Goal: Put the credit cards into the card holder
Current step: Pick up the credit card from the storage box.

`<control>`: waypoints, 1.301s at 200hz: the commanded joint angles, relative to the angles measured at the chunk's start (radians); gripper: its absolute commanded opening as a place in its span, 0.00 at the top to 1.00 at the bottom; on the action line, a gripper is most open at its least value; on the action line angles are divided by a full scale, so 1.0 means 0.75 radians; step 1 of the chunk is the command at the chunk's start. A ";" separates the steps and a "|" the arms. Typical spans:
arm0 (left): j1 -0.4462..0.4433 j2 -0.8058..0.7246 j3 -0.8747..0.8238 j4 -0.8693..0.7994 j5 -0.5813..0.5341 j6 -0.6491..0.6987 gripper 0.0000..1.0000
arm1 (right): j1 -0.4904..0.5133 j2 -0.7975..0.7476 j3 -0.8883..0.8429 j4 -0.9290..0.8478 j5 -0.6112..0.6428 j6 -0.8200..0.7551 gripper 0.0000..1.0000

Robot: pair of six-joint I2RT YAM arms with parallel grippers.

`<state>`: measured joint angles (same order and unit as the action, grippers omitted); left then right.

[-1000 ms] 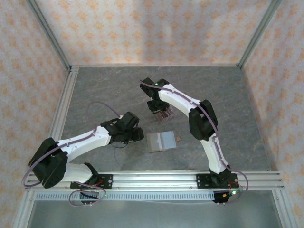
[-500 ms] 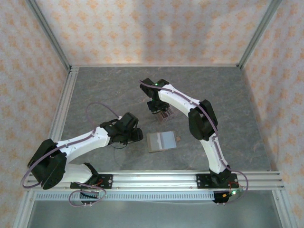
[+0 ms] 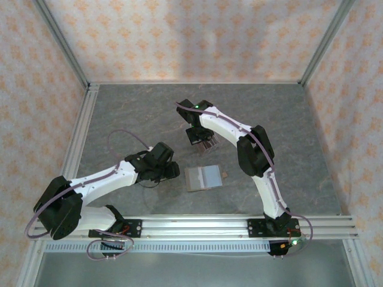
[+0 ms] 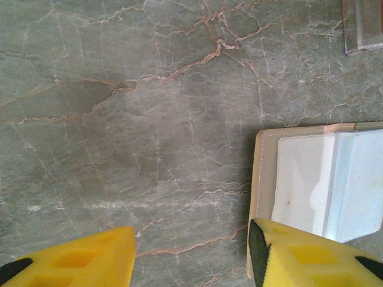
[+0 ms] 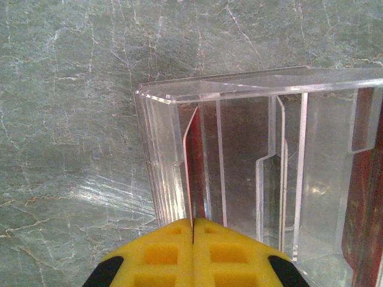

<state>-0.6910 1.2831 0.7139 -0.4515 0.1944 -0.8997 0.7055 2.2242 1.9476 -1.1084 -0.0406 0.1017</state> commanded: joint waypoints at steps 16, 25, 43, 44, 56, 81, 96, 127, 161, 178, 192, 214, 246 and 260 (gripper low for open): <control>0.016 -0.012 -0.005 0.000 -0.036 -0.007 0.46 | 0.004 -0.030 0.048 -0.089 0.058 -0.003 1.00; 0.016 -0.010 -0.003 0.001 -0.033 -0.008 0.46 | 0.004 -0.038 0.064 -0.102 0.065 -0.001 1.00; 0.015 -0.002 0.003 0.001 -0.023 -0.001 0.46 | 0.005 -0.049 0.090 -0.114 0.076 0.002 1.00; 0.015 -0.002 0.003 0.000 -0.022 -0.001 0.46 | 0.004 -0.050 0.091 -0.114 0.076 0.003 1.00; 0.015 0.001 0.009 -0.001 -0.018 0.005 0.45 | 0.006 -0.059 0.105 -0.122 0.079 0.007 1.00; 0.016 0.007 0.019 -0.004 -0.016 0.015 0.44 | 0.011 -0.078 0.144 -0.141 0.084 0.012 1.00; 0.016 0.013 0.021 -0.002 -0.012 0.019 0.44 | 0.019 -0.084 0.195 -0.176 0.089 0.013 1.00; 0.015 0.017 0.029 0.003 0.007 0.027 0.43 | 0.047 -0.129 0.304 -0.270 0.117 0.030 1.00; 0.005 0.039 0.067 -0.012 0.025 0.077 0.41 | 0.068 -0.351 0.141 -0.230 0.057 0.124 1.00; 0.000 0.067 0.091 -0.015 0.044 0.103 0.41 | 0.073 -0.531 -0.069 -0.134 0.003 0.203 1.00; -0.014 0.089 0.115 -0.015 0.063 0.125 0.41 | 0.075 -0.690 -0.247 -0.048 -0.039 0.269 1.00; -0.048 0.147 0.166 -0.037 0.066 0.169 0.41 | 0.074 -0.929 -0.593 0.136 -0.108 0.374 1.00; -0.117 0.250 0.273 -0.099 0.014 0.206 0.42 | 0.074 -1.196 -1.022 0.453 -0.259 0.476 1.00; -0.146 0.289 0.304 -0.110 -0.014 0.210 0.42 | 0.075 -1.274 -1.162 0.595 -0.305 0.513 1.00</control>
<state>-0.7685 1.4601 0.8867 -0.4782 0.2276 -0.7818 0.7605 1.3430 1.2285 -0.9054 -0.1787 0.3946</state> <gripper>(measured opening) 0.583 0.041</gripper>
